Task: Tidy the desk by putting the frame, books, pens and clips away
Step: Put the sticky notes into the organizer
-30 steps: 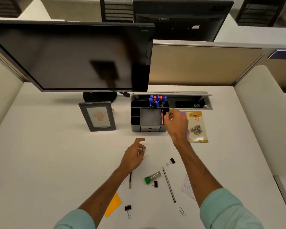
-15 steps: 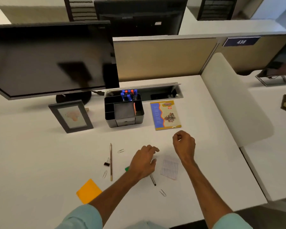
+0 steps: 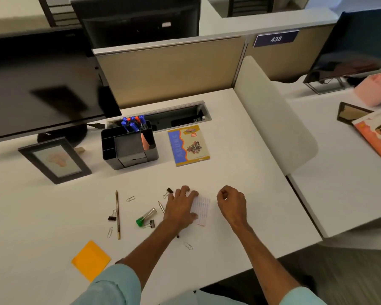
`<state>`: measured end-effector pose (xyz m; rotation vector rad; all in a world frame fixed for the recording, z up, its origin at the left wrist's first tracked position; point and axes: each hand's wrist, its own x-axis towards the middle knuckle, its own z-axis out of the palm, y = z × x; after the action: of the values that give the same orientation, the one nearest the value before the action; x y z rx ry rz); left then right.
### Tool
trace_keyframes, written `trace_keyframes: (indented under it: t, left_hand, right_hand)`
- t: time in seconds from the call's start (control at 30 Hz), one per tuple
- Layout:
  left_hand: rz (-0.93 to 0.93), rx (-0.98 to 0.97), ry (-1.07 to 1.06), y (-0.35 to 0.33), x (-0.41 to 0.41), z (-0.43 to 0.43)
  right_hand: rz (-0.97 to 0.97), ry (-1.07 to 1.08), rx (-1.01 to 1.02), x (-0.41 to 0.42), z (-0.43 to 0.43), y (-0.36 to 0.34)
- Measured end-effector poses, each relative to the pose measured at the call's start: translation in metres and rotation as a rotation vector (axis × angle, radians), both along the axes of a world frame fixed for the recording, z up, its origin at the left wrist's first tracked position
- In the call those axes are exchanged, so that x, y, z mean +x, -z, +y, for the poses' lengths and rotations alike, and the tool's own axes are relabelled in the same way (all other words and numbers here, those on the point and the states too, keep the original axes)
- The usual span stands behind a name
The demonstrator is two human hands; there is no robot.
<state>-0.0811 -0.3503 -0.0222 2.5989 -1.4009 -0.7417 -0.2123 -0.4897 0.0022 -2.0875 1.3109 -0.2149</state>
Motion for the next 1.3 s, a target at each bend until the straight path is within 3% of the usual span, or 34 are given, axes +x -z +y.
trace_keyframes:
  t: [0.17,0.37,0.43,0.57,0.67,0.8,1.03,1.3]
  left_hand:
    - [0.075,-0.016,-0.097,-0.006,0.000,-0.010]
    - [0.340,-0.304,-0.454,-0.008,0.005,-0.008]
    - [0.470,-0.433,-0.614,-0.011,0.013,-0.006]
    - [0.828,-0.664,-0.904,-0.021,0.034,0.002]
    - [0.980,-0.787,-1.026,-0.025,0.050,0.013]
    - [0.933,-0.829,-1.022,-0.028,0.070,0.032]
    - [0.599,-0.695,-0.914,-0.026,0.118,0.087]
    - [0.500,-0.584,-0.821,-0.008,0.156,0.147]
  right_hand:
    - [0.008,-0.055,0.037,-0.003,-0.004,0.001]
    - [-0.024,-0.131,0.159,0.009,-0.006,0.002]
    - [-0.074,-0.132,0.274,0.015,-0.004,0.004]
    - [-0.285,-0.006,0.716,0.032,0.003,-0.001]
    - [-0.338,-0.088,0.811,0.052,0.016,-0.005]
    - [-0.396,-0.030,0.542,0.095,0.030,-0.019]
    - [-0.343,-0.181,-0.111,0.200,0.029,-0.073]
    - [-0.176,-0.276,-0.261,0.284,0.039,-0.080]
